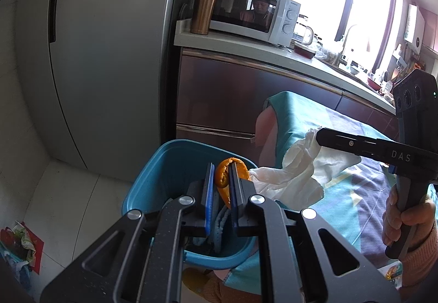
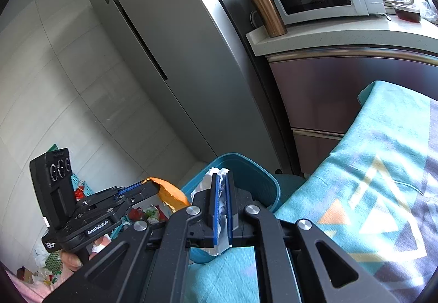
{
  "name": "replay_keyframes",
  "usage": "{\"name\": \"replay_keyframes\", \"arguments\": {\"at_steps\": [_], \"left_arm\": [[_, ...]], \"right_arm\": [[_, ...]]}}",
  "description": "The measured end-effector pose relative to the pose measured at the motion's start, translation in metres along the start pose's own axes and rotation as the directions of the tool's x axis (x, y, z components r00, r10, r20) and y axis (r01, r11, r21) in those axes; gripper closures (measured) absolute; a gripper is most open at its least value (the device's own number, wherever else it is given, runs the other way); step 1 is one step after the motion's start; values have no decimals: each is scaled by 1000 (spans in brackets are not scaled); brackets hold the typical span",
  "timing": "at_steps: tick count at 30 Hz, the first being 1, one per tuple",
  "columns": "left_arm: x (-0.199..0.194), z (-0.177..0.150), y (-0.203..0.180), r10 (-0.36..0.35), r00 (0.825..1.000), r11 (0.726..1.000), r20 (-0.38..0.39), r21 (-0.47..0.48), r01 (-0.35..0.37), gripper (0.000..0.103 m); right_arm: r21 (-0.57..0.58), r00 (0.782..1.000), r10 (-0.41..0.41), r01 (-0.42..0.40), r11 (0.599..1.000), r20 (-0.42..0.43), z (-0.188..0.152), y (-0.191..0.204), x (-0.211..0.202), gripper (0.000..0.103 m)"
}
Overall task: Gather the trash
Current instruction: 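Carry peel and tissue to the teal bin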
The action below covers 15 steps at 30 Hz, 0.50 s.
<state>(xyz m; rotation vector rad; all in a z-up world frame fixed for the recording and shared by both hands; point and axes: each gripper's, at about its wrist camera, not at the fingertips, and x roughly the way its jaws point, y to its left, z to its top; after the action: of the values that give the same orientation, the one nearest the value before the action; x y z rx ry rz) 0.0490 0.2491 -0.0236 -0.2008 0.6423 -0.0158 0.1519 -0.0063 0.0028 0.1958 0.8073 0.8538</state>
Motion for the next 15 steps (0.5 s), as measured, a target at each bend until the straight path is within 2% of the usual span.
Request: {"name": "replay_keyframes", "arguments": {"at_steps": [7, 15], "left_arm": [[16, -5, 9, 31, 999, 999, -30, -12, -31, 92], [38, -11, 17, 67, 995, 997, -71, -18, -69, 92]], "right_arm": [[-6, 998, -36, 36, 999, -50, -2, 4, 28, 99], [-30, 993, -42, 39, 999, -111, -4, 10, 56, 99]]}}
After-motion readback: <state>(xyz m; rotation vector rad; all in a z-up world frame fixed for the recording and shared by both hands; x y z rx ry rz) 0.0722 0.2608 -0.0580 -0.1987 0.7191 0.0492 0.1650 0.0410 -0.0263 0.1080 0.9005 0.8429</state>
